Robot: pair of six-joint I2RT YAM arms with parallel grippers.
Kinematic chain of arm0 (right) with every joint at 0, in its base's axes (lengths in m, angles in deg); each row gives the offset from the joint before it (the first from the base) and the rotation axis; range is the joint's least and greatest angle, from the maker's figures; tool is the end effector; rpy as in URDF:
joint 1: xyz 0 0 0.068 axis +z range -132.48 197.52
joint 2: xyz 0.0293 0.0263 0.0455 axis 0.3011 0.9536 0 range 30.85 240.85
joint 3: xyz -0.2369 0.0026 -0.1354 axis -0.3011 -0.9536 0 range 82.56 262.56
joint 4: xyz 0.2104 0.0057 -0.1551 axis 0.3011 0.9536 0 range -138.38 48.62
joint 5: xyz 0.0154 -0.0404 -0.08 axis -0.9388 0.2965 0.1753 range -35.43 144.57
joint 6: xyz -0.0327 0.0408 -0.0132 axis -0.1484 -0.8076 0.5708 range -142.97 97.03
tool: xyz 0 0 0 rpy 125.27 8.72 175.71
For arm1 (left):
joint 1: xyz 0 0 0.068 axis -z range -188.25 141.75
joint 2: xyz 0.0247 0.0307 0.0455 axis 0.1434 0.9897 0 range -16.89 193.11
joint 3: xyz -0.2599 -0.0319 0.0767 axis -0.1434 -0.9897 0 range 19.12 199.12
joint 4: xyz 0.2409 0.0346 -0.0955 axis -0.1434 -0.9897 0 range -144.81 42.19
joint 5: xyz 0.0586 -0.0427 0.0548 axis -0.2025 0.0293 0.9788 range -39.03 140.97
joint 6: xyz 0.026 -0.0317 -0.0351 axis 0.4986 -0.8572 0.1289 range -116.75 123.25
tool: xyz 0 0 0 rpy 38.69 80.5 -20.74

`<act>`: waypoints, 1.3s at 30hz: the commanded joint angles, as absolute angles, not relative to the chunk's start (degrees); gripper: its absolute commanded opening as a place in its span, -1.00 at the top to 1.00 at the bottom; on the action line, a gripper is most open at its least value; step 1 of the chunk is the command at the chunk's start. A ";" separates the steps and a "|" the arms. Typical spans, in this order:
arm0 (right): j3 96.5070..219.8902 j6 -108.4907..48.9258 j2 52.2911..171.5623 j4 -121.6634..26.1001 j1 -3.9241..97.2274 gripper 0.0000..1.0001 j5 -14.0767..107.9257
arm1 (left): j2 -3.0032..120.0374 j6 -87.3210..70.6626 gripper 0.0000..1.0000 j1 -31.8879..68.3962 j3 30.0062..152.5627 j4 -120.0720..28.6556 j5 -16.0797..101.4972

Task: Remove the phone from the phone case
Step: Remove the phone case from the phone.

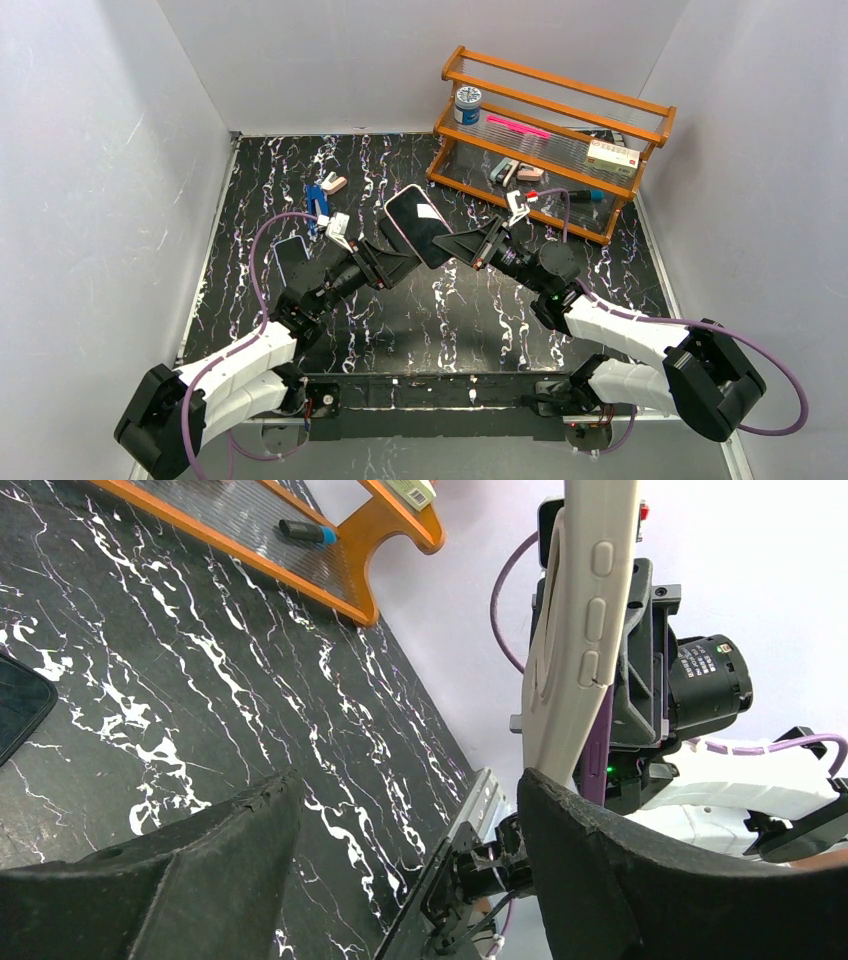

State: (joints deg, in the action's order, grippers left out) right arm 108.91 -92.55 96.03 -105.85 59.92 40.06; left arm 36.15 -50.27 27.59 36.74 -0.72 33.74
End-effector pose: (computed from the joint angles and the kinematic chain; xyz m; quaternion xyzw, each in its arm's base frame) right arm 0.1716 0.1688 0.2810 0.0363 0.5865 0.7091 0.3896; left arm 0.1572 -0.1265 0.2532 0.0188 0.6348 -0.6063 0.4786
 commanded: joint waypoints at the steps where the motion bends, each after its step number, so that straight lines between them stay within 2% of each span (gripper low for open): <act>1: 109.08 -92.69 94.52 -111.39 59.79 0.97 41.89 | 35.40 -49.65 -0.52 28.13 39.65 2.23 29.59; 25: 108.20 -89.60 92.17 -108.26 59.61 0.97 44.52 | 35.04 -50.80 -0.67 28.14 38.46 1.67 30.84; 33: 108.44 -90.25 91.85 -108.76 59.67 0.97 43.82 | 38.72 -50.70 -0.53 28.23 39.74 1.63 30.59; 39: 108.75 -90.53 92.17 -109.14 59.60 0.97 42.78 | 40.15 -50.85 -0.51 28.32 40.45 1.63 30.74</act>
State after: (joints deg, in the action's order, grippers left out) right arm 107.06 -89.86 93.78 -101.65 59.83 43.54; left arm 39.71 -51.34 27.96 37.92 0.18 30.92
